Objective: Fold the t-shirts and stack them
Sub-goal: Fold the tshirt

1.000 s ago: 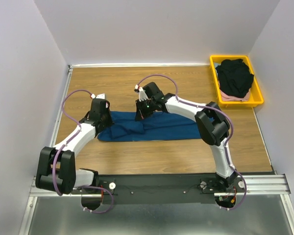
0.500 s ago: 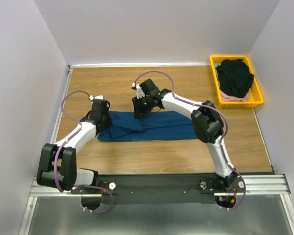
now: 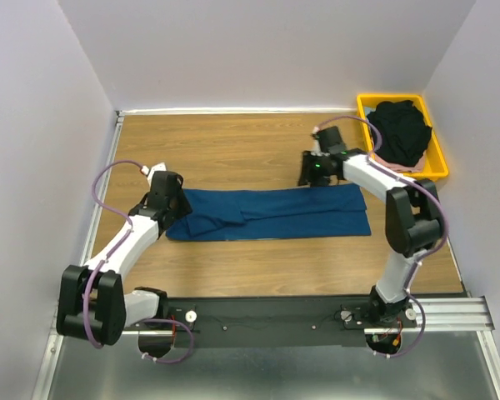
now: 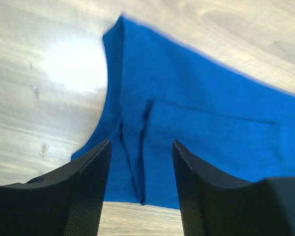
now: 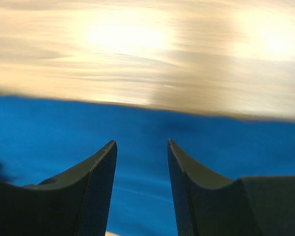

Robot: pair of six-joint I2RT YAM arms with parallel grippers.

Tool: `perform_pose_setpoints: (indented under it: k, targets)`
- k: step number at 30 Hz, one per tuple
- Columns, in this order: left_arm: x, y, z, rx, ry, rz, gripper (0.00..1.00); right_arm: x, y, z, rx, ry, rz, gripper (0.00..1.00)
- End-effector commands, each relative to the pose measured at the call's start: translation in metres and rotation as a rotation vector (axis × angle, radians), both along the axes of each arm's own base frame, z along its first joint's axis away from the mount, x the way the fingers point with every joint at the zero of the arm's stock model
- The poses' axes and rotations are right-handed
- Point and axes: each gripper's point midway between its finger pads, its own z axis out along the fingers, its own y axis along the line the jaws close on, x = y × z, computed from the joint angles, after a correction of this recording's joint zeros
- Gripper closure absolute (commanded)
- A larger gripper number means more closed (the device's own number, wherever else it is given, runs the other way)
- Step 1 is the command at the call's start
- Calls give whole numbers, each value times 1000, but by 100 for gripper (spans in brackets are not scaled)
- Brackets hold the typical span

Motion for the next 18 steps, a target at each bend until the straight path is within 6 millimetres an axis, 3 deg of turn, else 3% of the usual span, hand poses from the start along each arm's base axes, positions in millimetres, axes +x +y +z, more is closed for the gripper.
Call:
perform_pose_setpoints:
  k: [1,2,3,5,9,10,13,14,15,16,17,18]
  targets:
    - [-7,1,-31,-32,76,49,50,-7,-58,-18,23,41,-230,48]
    - [-6,1,-35,-32,81,50,52,-13,-60,-23,24,46,-241,47]
    - [-5,3,-38,-35,86,63,55,-22,-79,-36,10,72,-292,48]
    - [-1,3,-50,-42,107,67,61,-25,-96,-41,20,73,-360,48]
    - [10,16,-69,-23,157,90,69,-51,-117,-68,14,146,-430,48]
    - [9,27,-84,0,216,120,69,-65,-122,-78,-2,181,-444,48]
    - [45,37,-80,47,225,117,72,-96,-125,-84,12,226,-463,48]
    - [40,38,-91,51,263,116,74,-106,-124,-89,16,256,-465,48]
    - [62,36,-79,52,226,104,74,-112,-121,-83,35,253,-461,48]
    - [69,33,-85,44,247,94,75,-125,-116,-83,61,290,-448,48]
    - [90,28,-73,34,204,82,76,-139,-115,-80,78,300,-440,48]
    - [100,27,-71,32,196,73,76,-148,-112,-77,93,316,-432,48]
